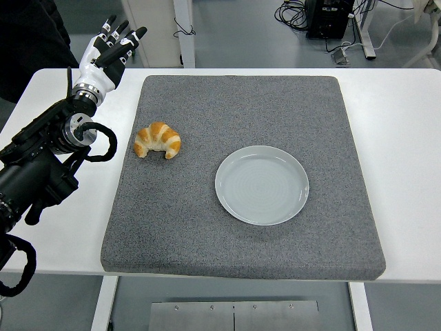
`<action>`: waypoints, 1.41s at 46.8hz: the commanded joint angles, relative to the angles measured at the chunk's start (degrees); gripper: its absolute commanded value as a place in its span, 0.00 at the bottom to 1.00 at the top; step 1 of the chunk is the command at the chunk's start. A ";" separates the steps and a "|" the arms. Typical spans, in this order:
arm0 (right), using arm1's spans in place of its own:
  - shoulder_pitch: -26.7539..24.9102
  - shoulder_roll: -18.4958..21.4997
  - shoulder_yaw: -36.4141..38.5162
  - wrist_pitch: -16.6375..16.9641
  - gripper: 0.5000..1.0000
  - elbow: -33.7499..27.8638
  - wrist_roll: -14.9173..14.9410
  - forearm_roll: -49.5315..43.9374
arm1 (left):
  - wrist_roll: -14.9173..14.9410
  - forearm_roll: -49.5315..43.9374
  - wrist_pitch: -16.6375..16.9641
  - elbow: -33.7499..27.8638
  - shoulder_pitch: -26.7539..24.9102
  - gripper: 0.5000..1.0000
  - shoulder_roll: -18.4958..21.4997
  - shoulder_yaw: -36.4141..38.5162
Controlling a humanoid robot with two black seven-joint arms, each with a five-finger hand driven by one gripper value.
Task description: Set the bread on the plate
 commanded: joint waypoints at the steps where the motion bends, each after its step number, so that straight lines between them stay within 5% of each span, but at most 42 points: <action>1: 0.02 0.00 0.00 0.00 1.00 0.00 0.00 0.00 | 0.07 -0.08 -0.01 0.00 -0.11 0.94 0.08 -0.04; 34: 0.02 0.00 0.00 0.00 1.00 0.00 0.00 0.00 | 0.78 -0.78 0.26 0.00 0.06 0.94 -0.10 -1.00; 46: 0.02 0.00 0.00 0.00 1.00 0.00 0.00 0.00 | 4.82 -0.08 0.26 -0.09 -0.20 0.94 0.69 -1.00; 58: 0.02 0.00 0.00 0.00 1.00 0.09 0.00 0.00 | 5.17 0.53 -0.18 -1.58 -0.55 0.94 3.85 0.22; 66: 0.02 0.00 0.00 0.00 1.00 0.00 0.00 0.00 | 5.08 2.29 -0.01 -8.43 0.42 0.94 8.07 1.72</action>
